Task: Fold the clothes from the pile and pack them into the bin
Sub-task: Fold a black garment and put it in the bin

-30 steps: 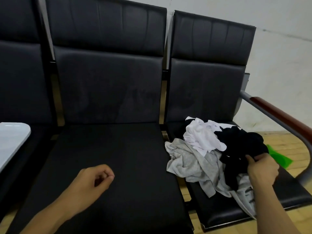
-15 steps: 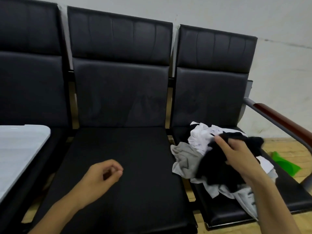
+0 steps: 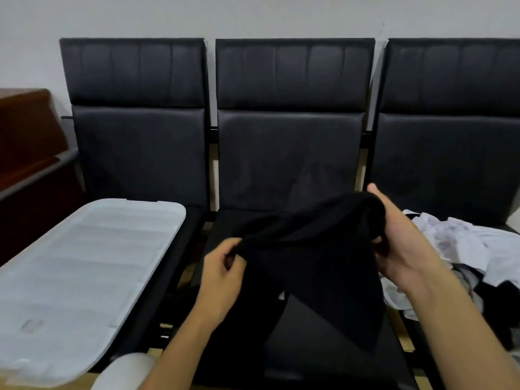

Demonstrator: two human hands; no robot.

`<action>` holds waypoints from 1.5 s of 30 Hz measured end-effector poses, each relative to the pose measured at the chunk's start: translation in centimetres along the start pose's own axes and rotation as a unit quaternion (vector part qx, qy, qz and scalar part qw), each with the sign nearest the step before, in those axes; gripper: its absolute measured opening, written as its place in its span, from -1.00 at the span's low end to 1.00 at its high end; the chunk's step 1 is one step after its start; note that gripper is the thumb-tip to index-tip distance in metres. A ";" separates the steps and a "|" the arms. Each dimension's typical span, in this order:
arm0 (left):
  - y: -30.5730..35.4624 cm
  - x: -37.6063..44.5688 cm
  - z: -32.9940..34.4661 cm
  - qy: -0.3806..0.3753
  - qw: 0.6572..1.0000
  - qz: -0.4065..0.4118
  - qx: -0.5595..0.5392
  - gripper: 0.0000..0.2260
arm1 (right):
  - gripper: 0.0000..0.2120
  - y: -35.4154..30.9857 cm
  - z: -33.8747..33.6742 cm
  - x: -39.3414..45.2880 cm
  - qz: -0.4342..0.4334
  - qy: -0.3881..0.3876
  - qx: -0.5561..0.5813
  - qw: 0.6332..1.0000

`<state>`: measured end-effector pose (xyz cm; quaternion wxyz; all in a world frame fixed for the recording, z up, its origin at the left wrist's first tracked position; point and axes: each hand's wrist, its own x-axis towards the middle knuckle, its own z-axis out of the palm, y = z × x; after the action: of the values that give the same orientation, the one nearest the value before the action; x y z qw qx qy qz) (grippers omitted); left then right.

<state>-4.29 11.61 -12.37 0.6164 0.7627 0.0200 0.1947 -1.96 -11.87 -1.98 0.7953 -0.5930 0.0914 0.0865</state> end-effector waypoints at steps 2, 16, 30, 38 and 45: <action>-0.1 0.6 -1.2 0.060 0.998 0.020 0.020 -0.81 | -0.62 1.4 -1.2 2.2 0.043 0.077 0.019 0.996; 0.3 0.6 0.8 -0.177 0.982 0.032 -0.049 -0.82 | -0.37 8.8 4.7 3.3 -0.152 -0.310 -0.420 0.839; -0.1 0.3 -0.2 -0.094 0.994 0.007 -0.053 -0.80 | -0.76 7.5 3.0 3.7 -0.225 -0.186 -0.544 0.786; 1.2 0.5 0.2 0.008 0.998 0.038 -0.059 -0.78 | -0.76 8.2 3.9 3.5 -0.372 -0.103 -0.580 0.717; 0.9 1.4 -1.2 0.179 0.979 0.036 -0.089 -0.77 | -0.90 7.5 1.1 5.6 -0.386 0.004 -0.662 0.642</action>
<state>-3.60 12.93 -10.94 0.6606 0.6580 0.0847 0.3513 1.64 -8.54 -10.06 0.1512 -0.9431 -0.2241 -0.1934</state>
